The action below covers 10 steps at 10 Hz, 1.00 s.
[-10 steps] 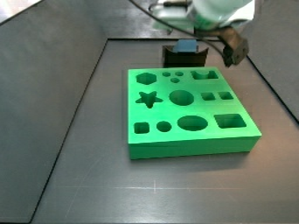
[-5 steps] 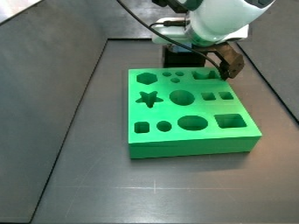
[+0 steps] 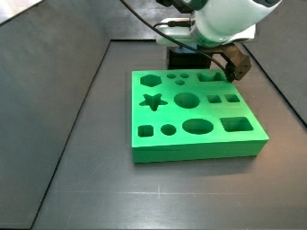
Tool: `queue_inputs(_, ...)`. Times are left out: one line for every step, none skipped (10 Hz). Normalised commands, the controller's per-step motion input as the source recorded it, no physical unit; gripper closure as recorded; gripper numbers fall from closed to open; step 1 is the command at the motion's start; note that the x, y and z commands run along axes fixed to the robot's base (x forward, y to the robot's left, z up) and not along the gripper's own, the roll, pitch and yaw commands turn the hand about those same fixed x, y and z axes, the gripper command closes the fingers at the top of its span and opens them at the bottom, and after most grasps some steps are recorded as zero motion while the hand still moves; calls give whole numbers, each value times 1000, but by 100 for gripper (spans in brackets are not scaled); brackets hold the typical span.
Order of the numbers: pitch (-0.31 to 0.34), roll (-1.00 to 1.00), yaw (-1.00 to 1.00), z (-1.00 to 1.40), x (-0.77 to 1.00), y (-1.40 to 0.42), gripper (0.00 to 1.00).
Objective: Pick up the rectangle object. Move up. Place the rectangle object on the fixture. Regrasp the rectangle object. Move to above the board. Insert the rectangle object.
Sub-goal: Move to above the board.
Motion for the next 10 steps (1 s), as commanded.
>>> queue_inputs(9, -42, 8, 1000, -62, -68, 100)
queue_inputs(6, -55, 7, 1000, -62, -71, 100)
queue_inputs(8, -67, 1, 1000, -67, -64, 100)
queue_inputs(10, -79, -1, 1000, -66, -58, 100)
queue_inputs(18, -78, -5, 1000, -67, -56, 100)
queue_inputs(25, -63, -5, 1000, -67, -53, 100)
queue_inputs(32, -55, -2, 1000, -67, -50, 100)
queue_inputs(45, -50, 2, 1000, -66, -47, 100)
queue_inputs(49, -46, 7, 1000, -67, -44, 100)
queue_inputs(50, -44, 14, 1000, -67, -42, 100)
